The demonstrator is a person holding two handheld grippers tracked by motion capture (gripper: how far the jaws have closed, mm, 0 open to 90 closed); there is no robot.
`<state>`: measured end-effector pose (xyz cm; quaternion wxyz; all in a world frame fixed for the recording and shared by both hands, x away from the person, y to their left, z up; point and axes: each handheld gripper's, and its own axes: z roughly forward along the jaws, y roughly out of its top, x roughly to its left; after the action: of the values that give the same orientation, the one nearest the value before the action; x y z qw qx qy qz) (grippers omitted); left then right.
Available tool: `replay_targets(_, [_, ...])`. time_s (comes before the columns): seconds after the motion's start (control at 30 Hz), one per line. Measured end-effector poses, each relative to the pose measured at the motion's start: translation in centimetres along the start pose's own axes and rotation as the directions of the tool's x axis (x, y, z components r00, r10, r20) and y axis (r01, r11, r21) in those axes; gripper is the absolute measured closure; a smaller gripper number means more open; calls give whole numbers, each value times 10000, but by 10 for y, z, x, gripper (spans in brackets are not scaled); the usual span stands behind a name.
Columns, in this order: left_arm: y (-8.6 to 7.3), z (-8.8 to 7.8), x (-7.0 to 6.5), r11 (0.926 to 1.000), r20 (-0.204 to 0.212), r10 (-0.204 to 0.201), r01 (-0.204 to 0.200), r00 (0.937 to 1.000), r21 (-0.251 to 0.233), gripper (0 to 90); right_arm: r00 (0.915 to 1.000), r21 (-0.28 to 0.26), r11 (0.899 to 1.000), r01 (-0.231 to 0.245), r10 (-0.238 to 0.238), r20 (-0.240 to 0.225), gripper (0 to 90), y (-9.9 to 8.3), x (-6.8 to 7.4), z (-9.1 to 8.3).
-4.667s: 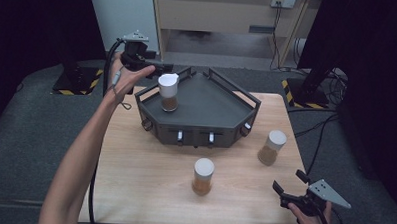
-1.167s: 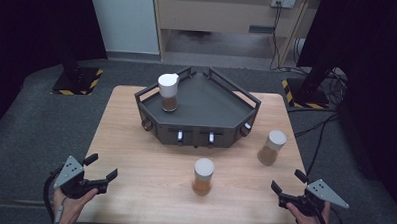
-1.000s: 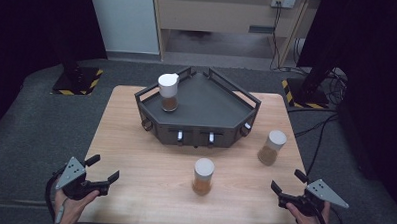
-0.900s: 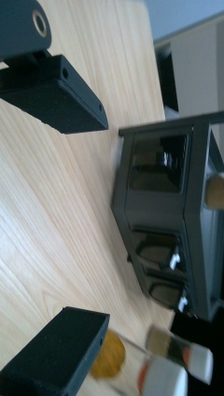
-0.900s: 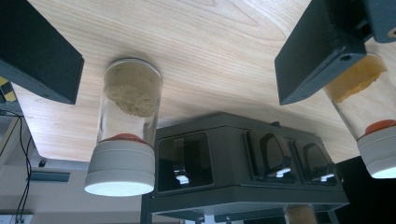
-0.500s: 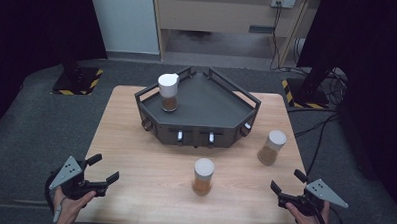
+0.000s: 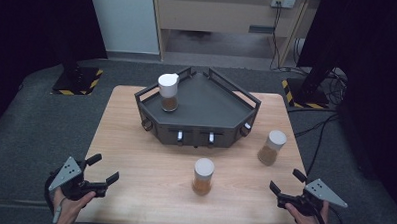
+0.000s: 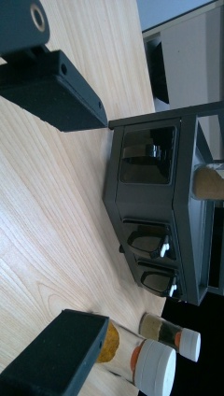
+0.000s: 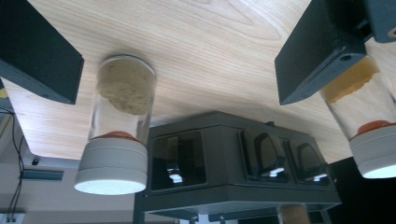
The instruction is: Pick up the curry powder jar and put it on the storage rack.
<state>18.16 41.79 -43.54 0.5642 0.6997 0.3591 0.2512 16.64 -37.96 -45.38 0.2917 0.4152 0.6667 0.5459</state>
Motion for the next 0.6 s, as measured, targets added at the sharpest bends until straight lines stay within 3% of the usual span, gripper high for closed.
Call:
replay_targets(0.43, [0,0,0,10000,-3,-80,80,10000,4,34,9993,-134,9998,111,-116,-346,14,2,-4,-1])
replay_targets(0.6, [0,0,1,9999,-40,-120,120,9999,-24,31,9983,-223,9997,99,-112,-566,25,12,-6,-7])
